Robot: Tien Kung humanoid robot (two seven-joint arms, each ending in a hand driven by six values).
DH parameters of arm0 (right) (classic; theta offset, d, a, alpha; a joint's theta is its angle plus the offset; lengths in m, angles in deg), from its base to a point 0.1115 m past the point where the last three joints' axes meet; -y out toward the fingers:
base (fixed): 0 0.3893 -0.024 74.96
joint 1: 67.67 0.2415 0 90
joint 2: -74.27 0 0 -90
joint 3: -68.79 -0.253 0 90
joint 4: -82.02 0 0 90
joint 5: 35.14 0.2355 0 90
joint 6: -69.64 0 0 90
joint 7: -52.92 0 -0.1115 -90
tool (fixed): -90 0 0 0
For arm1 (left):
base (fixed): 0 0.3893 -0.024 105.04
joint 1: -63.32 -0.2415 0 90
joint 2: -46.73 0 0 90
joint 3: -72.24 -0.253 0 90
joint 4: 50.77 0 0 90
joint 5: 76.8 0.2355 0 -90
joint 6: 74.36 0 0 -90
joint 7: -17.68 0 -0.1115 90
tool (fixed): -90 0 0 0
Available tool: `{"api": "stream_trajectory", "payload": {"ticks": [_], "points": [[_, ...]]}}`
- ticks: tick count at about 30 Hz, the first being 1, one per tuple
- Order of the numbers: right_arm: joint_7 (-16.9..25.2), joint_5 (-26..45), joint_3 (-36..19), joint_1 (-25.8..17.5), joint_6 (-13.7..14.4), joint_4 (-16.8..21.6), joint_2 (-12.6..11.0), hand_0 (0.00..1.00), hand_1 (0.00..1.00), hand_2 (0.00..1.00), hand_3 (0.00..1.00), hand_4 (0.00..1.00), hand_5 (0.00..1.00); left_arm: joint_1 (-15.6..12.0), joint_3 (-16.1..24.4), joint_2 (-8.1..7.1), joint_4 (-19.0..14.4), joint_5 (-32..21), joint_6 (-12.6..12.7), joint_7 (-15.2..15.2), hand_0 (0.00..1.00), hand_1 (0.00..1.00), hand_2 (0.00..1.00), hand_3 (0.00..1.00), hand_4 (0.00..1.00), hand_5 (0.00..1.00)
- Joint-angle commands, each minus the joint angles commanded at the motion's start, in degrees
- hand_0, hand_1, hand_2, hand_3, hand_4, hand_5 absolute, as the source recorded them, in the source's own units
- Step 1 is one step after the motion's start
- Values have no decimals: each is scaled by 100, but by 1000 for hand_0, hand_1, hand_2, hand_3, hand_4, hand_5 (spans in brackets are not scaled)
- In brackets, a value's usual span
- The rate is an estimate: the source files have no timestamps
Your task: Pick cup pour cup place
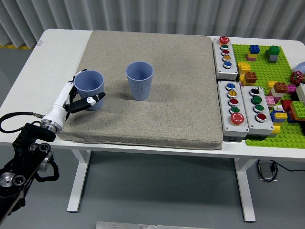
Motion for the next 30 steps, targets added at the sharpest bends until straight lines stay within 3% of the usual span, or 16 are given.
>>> {"api": "stream_trajectory", "payload": {"ticks": [2,3,14,15,20,21,26,27,30], "points": [[1,2,0,-3,-1,0,-1,695,674,609,610,2,331,-7,1,7,2,13,37,12,827,805,962,951,943,346],[2,0,-1,-2,-1,-1,-1,695,674,609,611,2,330,-9,0,9,1,17,56,19,761,727,874,835,938,344],[7,36,18,28,6,-3,-9,695,674,609,610,2,330,62,-68,68,94,19,186,35,758,721,864,816,939,348],[8,41,22,31,6,-4,-10,695,674,609,611,2,329,66,-77,73,97,15,204,40,711,674,800,772,932,333],[7,33,16,35,4,-3,-10,695,674,609,611,2,329,76,-109,92,93,-16,294,75,711,674,800,772,932,333],[7,34,16,35,3,-3,-10,695,674,609,611,2,329,74,-113,93,89,-25,301,83,642,636,771,708,923,325],[5,32,14,37,2,-3,-11,695,674,609,611,2,329,58,-124,99,78,-92,382,129,642,636,771,708,923,325],[5,29,13,37,2,-3,-11,695,674,609,611,2,330,56,-124,103,80,-111,403,141,536,582,723,659,895,295],[4,29,11,49,0,-3,-12,695,674,609,611,2,330,60,-134,106,79,-147,444,167,536,582,723,659,895,295]]}}
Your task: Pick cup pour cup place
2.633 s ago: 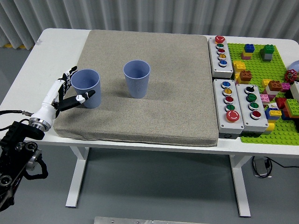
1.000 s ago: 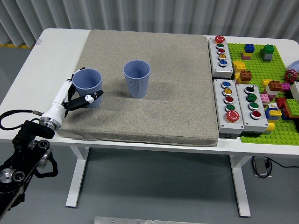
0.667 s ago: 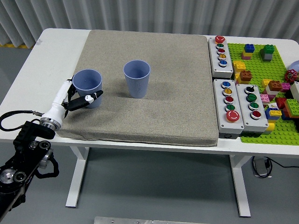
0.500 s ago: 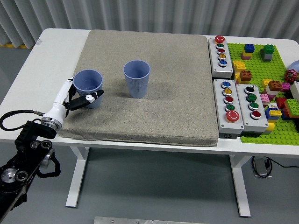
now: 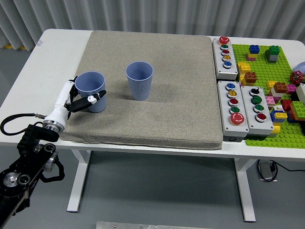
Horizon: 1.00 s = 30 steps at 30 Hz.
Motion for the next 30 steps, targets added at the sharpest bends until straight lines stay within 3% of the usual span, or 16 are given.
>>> {"api": "stream_trajectory", "payload": {"ticks": [9,14,15,22,30], "points": [[2,26,16,12,5,-2,-3,695,674,609,611,2,329,-27,-20,1,-72,-22,47,22,505,552,684,625,892,290],[3,4,1,0,1,-1,-4,695,674,609,611,2,329,-39,12,-38,-284,112,116,38,505,552,684,625,892,290],[3,3,0,-1,1,-1,-4,695,674,609,611,2,328,-40,13,-42,-298,120,121,39,463,535,676,610,879,274],[14,-4,-6,-27,1,-3,-11,695,674,609,611,2,328,70,0,-211,-602,369,184,38,471,535,671,608,871,264],[7,28,16,-22,13,1,-17,695,675,609,611,2,328,503,-379,-542,-420,658,229,4,475,529,667,607,850,239]]}}
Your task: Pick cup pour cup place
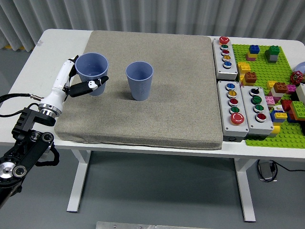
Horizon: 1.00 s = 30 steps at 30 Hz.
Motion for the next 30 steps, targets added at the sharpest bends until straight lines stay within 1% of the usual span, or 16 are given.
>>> {"api": "stream_trajectory", "payload": {"ticks": [1,4,9,12,15,16,18,22,26,30], "points": [[-1,-8,0,1,-2,0,-3,695,675,609,611,2,328,107,-106,-77,49,47,4,-8,475,529,667,607,850,239],[-3,-10,0,-3,-1,2,-6,695,674,609,611,2,327,348,-356,-219,138,59,-5,-16,465,523,651,594,846,238],[-3,3,13,5,2,2,-14,694,675,609,611,2,327,679,-685,-355,274,-35,8,-2,467,522,649,592,845,239],[-3,2,13,15,2,2,-17,694,675,609,611,2,327,788,-766,-376,297,-45,0,-3,467,522,649,592,845,239],[2,31,27,49,12,1,-23,694,675,609,611,2,327,990,-885,-389,346,-53,-4,1,474,522,648,593,842,240],[3,34,28,53,13,1,-24,694,675,609,611,2,327,1011,-898,-390,354,-57,-3,2,474,522,648,593,842,240],[2,45,34,80,16,0,-24,694,675,609,611,2,327,1144,-1003,-415,455,-78,-12,14,474,522,648,593,842,240],[9,91,51,90,28,-2,-19,695,675,609,610,2,327,1307,-1129,-447,617,-125,-17,32,483,521,645,591,839,243],[12,107,61,103,30,-5,-20,695,675,609,610,2,327,1417,-1258,-477,694,-126,-13,44,483,521,645,591,839,243],[12,115,62,105,32,-5,-20,695,674,609,610,2,327,1461,-1338,-483,721,-106,-8,51,485,521,646,590,839,243]]}}
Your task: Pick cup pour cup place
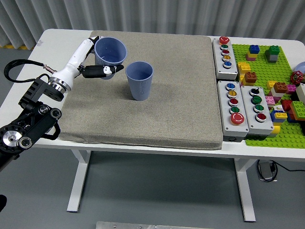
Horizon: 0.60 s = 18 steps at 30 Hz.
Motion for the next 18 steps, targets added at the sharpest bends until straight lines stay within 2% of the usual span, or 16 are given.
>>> {"api": "stream_trajectory", "payload": {"ticks": [12,18], "points": [[-9,65,38,19,15,2,6,695,675,609,611,2,327,347,-377,29,319,27,36,38,494,520,641,587,836,246],[-13,96,57,25,25,3,6,694,675,609,611,2,327,466,-436,15,421,277,53,34,494,519,638,584,833,247]]}}
